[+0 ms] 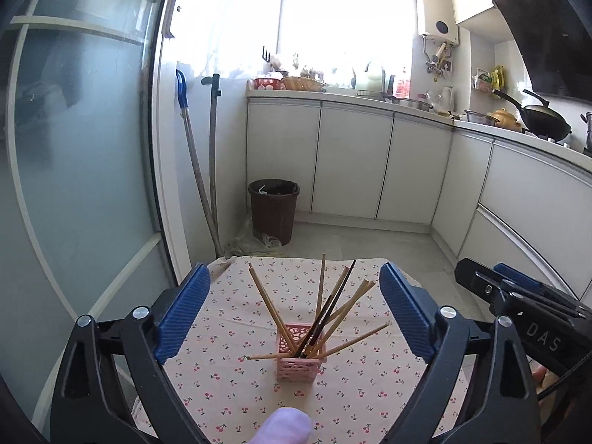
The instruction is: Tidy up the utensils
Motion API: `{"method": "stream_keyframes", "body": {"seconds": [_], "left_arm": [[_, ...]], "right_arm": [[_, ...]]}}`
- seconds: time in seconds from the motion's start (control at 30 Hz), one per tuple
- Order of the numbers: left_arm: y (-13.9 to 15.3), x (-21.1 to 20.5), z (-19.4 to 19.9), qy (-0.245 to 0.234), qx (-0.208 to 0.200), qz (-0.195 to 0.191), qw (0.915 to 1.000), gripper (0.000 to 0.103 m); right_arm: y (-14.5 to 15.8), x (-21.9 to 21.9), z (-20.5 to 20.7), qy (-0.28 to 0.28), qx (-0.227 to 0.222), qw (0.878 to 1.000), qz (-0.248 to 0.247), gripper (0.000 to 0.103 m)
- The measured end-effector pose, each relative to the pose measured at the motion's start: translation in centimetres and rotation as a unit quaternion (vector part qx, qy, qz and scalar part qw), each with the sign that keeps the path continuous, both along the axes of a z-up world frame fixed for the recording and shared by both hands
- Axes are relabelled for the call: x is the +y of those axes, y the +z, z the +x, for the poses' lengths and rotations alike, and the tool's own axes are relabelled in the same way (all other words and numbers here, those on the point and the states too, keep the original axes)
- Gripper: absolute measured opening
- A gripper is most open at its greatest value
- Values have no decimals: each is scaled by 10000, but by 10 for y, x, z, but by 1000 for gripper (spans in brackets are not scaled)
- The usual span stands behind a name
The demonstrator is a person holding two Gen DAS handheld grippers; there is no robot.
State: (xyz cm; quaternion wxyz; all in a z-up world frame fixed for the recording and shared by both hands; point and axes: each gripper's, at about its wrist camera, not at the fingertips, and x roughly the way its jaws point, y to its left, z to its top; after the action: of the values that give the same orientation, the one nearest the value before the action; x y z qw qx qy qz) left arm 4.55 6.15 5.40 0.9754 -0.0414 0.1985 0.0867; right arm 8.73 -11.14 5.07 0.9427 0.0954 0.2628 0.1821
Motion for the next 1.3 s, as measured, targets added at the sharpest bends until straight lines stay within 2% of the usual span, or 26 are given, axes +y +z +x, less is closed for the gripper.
{"method": "stream_keyframes", "body": {"seconds": [0.07, 0.13, 0.2, 0.3, 0.4, 0.47, 0.6, 0.7, 1.03, 1.3], "left_arm": [[-5, -10, -7, 137, -86, 168, 9997, 96], [-10, -18, -13, 414, -239, 348, 9983, 96], [-13, -24, -22, 617, -398, 418, 9964, 96], [-17, -35, -26, 500, -280, 489, 9972, 96], [-23, -42, -29, 574, -229, 523, 9967, 96], [-26, -44, -31, 685, -214, 543, 9959, 96], [-29, -49, -27, 498, -89, 487, 9975, 96], [-33, -52, -26, 538, -89, 562, 9969, 96], [-42, -53, -17, 445, 106, 444, 9980, 96], [-46, -60, -15, 409, 204, 565, 9974, 96]], "right_arm": [[-6, -11, -10, -302, -74, 9993, -218, 70], [-12, -21, -21, -631, -154, 9967, -477, 72], [-18, -29, -31, -936, -275, 9927, -711, 79], [-24, -40, -46, -1434, -546, 9835, -955, 92], [-27, -47, -55, -1723, -773, 9766, -1026, 96], [-29, -50, -57, -1781, -789, 9750, -1068, 96], [-36, -54, -52, -1901, -641, 9719, -1233, 96], [-41, -56, -51, -1839, -556, 9728, -1290, 96], [-51, -61, -42, -1782, -186, 9776, -1108, 96], [-54, -62, -37, -1788, -57, 9784, -1035, 96]]}}
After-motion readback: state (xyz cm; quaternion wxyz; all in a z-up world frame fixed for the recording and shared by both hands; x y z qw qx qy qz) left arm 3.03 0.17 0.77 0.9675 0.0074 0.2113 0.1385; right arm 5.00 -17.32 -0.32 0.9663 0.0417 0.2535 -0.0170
